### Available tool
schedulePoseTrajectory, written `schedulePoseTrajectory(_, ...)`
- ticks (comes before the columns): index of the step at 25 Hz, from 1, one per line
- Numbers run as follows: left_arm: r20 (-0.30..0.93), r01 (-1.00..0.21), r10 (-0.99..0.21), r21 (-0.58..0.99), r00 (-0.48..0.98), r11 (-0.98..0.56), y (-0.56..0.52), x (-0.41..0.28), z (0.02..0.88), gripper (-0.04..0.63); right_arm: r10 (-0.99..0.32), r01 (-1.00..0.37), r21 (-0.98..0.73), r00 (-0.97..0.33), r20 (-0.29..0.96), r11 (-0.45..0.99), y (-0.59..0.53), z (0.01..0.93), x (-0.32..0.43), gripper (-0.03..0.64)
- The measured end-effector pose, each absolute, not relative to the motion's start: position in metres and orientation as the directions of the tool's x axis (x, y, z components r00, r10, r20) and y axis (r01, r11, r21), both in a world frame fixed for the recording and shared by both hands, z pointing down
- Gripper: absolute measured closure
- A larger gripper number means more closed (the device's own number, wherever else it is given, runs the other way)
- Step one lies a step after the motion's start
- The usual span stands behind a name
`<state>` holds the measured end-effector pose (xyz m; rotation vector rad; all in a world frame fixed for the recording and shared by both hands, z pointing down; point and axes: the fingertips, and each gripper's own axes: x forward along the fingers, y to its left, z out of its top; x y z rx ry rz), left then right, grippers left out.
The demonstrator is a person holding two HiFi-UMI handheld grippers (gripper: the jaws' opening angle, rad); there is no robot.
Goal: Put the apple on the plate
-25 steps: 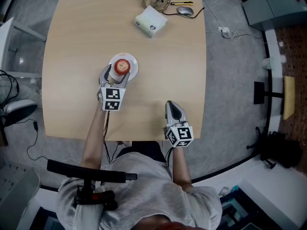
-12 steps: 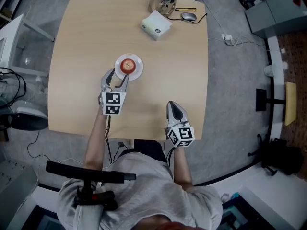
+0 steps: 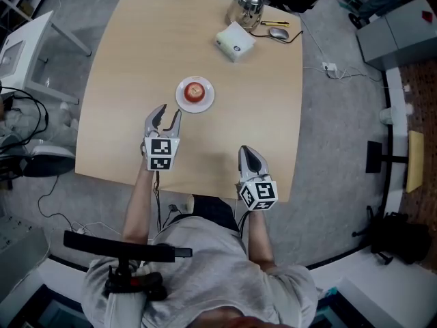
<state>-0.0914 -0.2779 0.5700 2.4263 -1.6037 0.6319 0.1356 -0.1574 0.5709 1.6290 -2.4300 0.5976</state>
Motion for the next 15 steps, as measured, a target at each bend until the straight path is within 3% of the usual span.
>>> schedulePoseTrajectory(15, 0.414, -0.944, -0.880, -0.121, 0.232, -0.305, -0.210, -0.138, 0.537, 0.454, -0.822, -0.873, -0.211, -0.486, 0.298, 0.440, -0.141, 0.546, 0.097, 0.611)
